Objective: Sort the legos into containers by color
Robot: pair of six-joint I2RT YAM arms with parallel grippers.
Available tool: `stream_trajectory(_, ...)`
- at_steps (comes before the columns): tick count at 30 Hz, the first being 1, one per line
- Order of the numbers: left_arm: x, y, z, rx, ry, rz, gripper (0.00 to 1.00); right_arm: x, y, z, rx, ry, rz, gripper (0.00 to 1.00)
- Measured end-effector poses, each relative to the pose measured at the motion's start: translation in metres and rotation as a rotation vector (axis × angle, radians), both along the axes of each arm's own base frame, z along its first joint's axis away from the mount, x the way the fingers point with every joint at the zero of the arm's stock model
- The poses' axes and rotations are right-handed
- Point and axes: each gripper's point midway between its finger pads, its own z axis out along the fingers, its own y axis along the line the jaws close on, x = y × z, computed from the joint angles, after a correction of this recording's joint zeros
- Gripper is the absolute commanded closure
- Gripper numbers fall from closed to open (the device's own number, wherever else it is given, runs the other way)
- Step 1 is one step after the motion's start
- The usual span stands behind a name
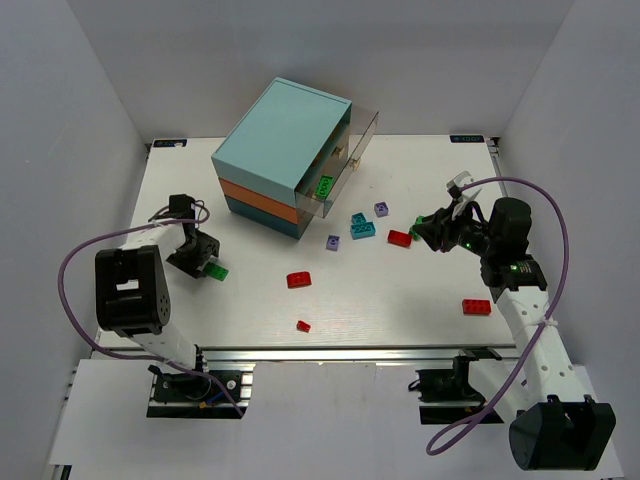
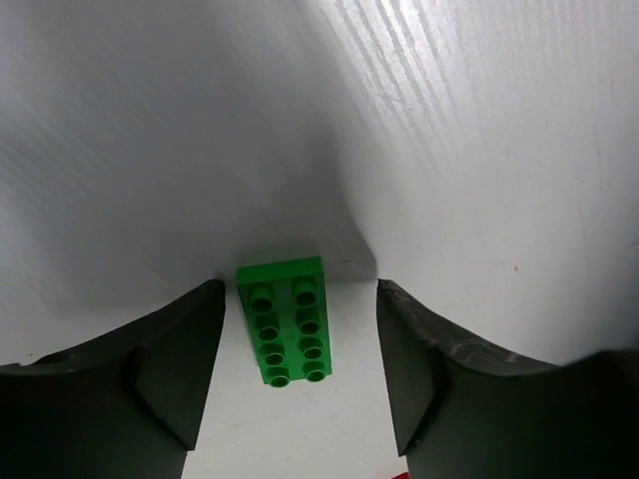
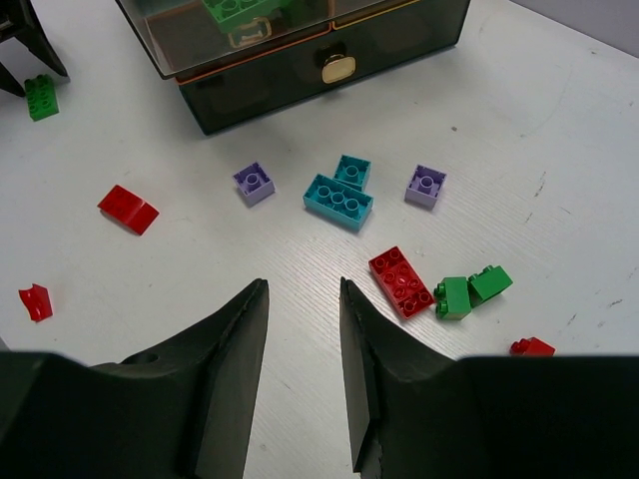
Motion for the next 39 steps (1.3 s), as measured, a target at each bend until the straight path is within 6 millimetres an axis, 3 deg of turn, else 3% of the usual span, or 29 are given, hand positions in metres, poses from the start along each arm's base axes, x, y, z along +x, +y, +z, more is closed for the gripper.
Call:
stream_trajectory(9,-0.001,0.003,-0.003,0.021,0.06,-0.052,0.31,0.0,-0.001,0.0,-0.001,0.0,-0.003,0.6)
stream_trajectory(19,-0.008,0.007,-0.006,0.07,0.113,-0.088,0.54,0.0,-0.001,0.0,0.002,0.0,-0.007,0.6)
stream_trajectory(25,-0.009,0.006,-0.003,0.077,0.098,-0.126,0.79,0.0,-0.002,0.002,0.002,-0.005,-0.01,0.59)
stream_trajectory(29,-0.019,0.001,0.001,0.068,0.072,-0.187,0.85,0.0,-0.002,0.002,0.002,-0.005,-0.01,0.6)
stream_trajectory(33,-0.026,-0.011,0.028,0.032,-0.022,-0.277,0.96,0.0,-0.002,0.002,0.002,-0.005,-0.01,0.59)
stream_trajectory(34,-0.023,-0.016,0.042,0.021,-0.078,-0.306,1.0,0.0,-0.002,0.002,0.002,-0.005,-0.01,0.6)
stream_trajectory(39,-0.013,-0.045,0.12,-0.029,-0.392,-0.456,1.0,0.0,-0.002,0.002,0.002,-0.005,-0.011,0.6)
